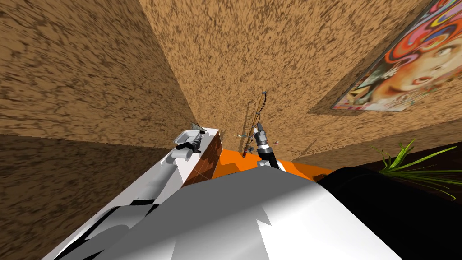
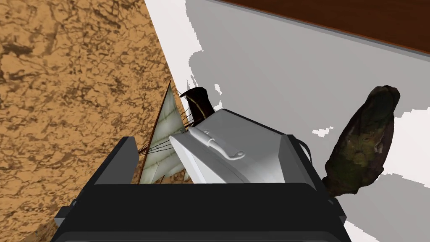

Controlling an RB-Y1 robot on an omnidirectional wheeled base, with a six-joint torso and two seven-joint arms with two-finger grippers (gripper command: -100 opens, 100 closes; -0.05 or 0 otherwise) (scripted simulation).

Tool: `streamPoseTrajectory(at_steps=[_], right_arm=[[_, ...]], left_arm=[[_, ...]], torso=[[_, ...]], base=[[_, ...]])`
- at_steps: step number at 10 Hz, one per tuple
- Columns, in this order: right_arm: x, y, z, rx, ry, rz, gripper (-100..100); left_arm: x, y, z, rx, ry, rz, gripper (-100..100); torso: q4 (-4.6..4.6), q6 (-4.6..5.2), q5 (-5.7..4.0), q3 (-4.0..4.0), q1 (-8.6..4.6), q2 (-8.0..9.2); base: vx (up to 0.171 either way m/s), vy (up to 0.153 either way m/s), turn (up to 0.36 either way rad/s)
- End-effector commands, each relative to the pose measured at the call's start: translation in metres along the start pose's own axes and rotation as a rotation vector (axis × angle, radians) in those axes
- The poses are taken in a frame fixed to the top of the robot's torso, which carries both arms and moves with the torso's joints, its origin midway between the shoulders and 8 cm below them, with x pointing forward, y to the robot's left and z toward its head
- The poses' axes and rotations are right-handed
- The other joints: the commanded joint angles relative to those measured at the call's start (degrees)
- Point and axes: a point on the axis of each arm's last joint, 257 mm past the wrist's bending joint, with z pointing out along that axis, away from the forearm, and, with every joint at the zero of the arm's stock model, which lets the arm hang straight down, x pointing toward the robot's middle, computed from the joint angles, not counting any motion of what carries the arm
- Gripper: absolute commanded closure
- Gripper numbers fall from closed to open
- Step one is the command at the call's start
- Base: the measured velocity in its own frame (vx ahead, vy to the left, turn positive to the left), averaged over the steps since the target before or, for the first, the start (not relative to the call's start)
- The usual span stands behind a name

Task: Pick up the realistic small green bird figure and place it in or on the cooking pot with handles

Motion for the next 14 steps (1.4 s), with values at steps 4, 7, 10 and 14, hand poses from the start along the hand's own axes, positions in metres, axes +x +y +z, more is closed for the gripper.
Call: streamPoseTrajectory(at_steps=[4, 7, 10, 14], right_arm=[[0.000, 0.000, 0.000, 0.000, 0.000, 0.000, 0], [0.000, 0.000, 0.000, 0.000, 0.000, 0.000, 0], [0.000, 0.000, 0.000, 0.000, 0.000, 0.000, 0], [0.000, 0.000, 0.000, 0.000, 0.000, 0.000, 0]], left_arm=[[-0.014, 0.039, 0.008, -0.166, 0.009, 0.017, -100], [-0.023, 0.063, 0.010, -0.245, 0.008, 0.012, -100], [-0.034, 0.094, 0.008, -0.361, 0.014, 0.006, -100], [-0.041, 0.121, 0.004, -0.463, 0.025, -0.005, -100]], torso=[[0.00, -0.03, -0.01, 0.01, -0.07, 0.02], [-0.01, 0.00, -0.01, -0.02, -0.06, -0.03], [-0.01, -0.03, 0.00, -0.01, -0.06, -0.01], [-0.02, -0.02, 0.01, -0.04, -0.01, -0.07]], base=[[-0.003, 0.047, -0.078], [-0.001, 0.046, -0.071], [-0.002, 0.052, -0.074], [0.009, 0.060, -0.079]])
